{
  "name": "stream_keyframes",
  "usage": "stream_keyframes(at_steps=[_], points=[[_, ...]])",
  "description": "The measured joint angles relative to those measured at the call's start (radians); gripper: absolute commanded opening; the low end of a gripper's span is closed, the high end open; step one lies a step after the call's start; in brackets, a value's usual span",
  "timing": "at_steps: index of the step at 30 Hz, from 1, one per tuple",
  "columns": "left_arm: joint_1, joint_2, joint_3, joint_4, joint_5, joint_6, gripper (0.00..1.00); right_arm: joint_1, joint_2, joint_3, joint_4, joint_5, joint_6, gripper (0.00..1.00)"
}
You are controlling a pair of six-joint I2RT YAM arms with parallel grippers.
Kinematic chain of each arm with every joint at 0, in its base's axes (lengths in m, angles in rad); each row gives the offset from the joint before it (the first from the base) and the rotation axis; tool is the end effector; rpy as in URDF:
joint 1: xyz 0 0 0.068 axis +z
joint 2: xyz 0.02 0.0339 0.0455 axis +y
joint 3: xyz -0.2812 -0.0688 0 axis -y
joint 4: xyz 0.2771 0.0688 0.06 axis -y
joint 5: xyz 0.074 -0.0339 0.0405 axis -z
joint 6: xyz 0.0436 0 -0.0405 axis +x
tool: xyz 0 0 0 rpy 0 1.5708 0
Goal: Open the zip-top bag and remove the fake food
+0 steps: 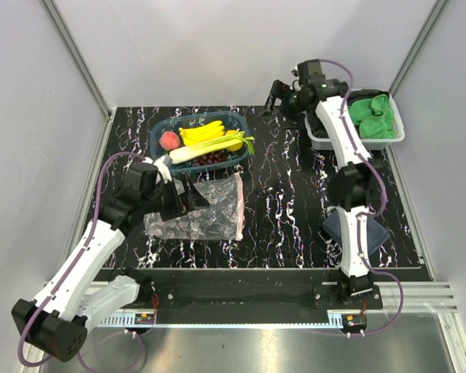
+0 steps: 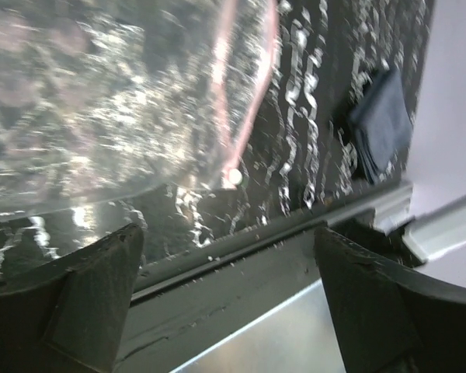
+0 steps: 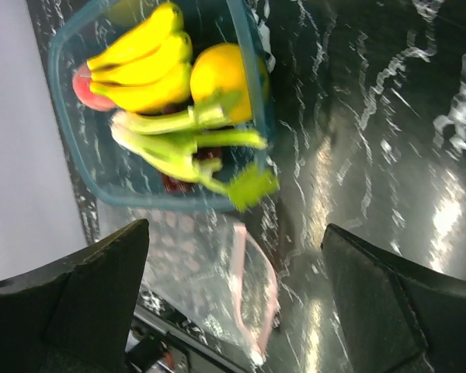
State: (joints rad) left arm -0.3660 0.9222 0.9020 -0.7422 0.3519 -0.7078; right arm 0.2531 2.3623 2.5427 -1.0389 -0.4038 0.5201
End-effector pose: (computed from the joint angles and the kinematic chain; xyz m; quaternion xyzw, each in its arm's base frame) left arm 0.1921 -0.0897 0.3126 -0.0861 0.9037 -0.3363 0.2504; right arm 0.5344 0.1559 0.3335 0.0529 0.9193 0.3029 0.2455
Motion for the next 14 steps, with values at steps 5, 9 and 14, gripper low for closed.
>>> stream_keyframes(at_steps=[5, 9, 14], points=[[-0.118, -0.051, -0.001, 0.063, 0.009, -0.050, 0.99, 0.017, -0.268, -0.247, -0.043, 0.105, -0.064, 1.00], [-0.214, -0.094, -0.024, 0.167, 0.010, -0.103, 0.99, 0.122, -0.676, -0.812, 0.132, 0.124, -0.053, 1.00], [-0.311, -0.121, -0.074, 0.277, 0.004, -0.160, 0.99, 0.261, -1.137, -1.340, 0.283, 0.079, 0.063, 1.00]])
